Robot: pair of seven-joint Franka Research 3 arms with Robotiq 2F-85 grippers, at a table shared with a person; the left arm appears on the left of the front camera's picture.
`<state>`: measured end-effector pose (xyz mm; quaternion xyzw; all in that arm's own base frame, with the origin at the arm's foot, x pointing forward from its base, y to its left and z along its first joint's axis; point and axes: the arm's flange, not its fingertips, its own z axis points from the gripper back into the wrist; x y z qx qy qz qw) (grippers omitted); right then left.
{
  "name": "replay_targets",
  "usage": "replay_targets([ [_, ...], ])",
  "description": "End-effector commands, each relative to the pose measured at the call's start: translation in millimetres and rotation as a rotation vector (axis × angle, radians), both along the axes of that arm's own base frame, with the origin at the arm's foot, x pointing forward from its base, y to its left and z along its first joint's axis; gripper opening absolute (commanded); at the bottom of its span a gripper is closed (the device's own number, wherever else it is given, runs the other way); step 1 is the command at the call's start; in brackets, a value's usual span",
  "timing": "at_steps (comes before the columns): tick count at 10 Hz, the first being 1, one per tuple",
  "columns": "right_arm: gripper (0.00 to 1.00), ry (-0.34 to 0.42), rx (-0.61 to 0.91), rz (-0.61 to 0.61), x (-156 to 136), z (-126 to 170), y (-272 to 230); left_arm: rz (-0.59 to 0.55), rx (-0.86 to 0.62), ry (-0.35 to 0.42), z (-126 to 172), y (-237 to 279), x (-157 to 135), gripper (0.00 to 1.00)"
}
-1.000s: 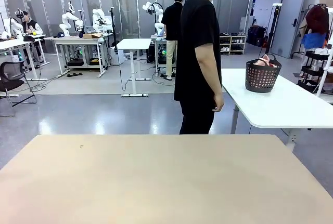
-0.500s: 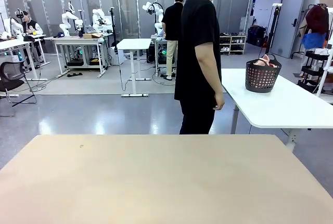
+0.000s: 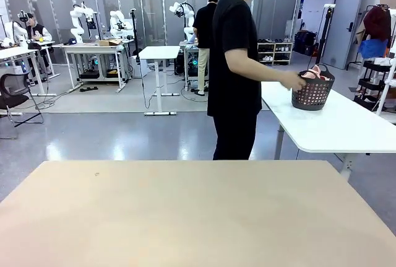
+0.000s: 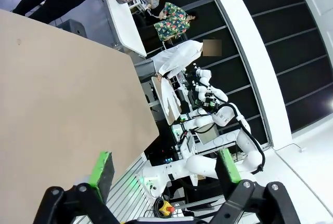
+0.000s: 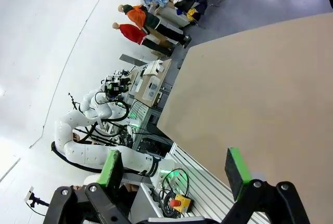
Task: Fold the towel.
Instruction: Grab the top end of the 100 cm Hotel Towel extended by the human.
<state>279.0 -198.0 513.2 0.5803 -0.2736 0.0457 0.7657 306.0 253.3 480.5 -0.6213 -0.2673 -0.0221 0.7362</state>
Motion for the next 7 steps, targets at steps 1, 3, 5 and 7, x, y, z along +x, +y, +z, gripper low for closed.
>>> replay_targets([
  [1, 1.00, -0.018, 0.008, 0.001, 1.1, 2.0, -0.1, -0.009, 0.003, 0.001, -0.4, 1.3, -2.3, 1.00],
  [3, 1.00, -0.018, 0.008, 0.001, 1.1, 2.0, -0.1, -0.009, 0.003, 0.001, -0.4, 1.3, -2.3, 1.00],
  [5, 1.00, -0.018, 0.008, 0.001, 1.1, 2.0, -0.1, -0.009, 0.003, 0.001, -0.4, 1.3, -2.3, 1.00],
  [7, 1.00, -0.018, 0.008, 0.001, 1.1, 2.0, -0.1, -0.009, 0.003, 0.001, -0.4, 1.3, -2.3, 1.00],
])
